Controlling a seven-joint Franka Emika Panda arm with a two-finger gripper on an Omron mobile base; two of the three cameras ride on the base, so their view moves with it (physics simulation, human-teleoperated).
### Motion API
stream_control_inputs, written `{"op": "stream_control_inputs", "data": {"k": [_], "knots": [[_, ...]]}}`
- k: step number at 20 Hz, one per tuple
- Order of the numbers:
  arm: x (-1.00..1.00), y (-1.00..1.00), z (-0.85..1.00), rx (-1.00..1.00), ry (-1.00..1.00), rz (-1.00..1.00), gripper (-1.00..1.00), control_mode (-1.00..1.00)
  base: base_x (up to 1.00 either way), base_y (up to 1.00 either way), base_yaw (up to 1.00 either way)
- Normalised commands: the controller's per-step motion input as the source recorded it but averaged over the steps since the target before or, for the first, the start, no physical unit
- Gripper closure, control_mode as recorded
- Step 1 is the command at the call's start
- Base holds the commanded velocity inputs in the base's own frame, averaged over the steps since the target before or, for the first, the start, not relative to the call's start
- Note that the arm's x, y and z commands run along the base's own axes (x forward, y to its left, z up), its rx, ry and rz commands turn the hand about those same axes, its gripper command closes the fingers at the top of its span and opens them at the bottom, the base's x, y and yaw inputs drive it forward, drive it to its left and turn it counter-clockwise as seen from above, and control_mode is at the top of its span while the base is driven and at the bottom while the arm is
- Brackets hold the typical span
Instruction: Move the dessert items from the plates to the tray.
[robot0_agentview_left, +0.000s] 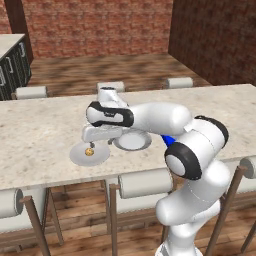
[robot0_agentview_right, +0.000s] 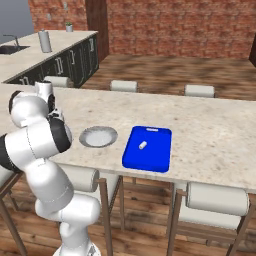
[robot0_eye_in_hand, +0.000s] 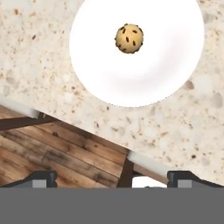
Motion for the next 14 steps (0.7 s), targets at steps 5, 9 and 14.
{"op": "stream_control_inputs", "data": {"k": [5,9,14], "knots": [[0.1,0.32,-0.15,0.0,0.01,0.0,-1.0,-1.0,0.0,0.0,0.0],[0.0,0.07,-0.02,-0.01,0.0,0.0,-1.0,-1.0,0.0,0.0,0.0],[0.12,0.0,0.0,0.0,0.0,0.0,-1.0,-1.0,0.0,0.0,0.0]]}}
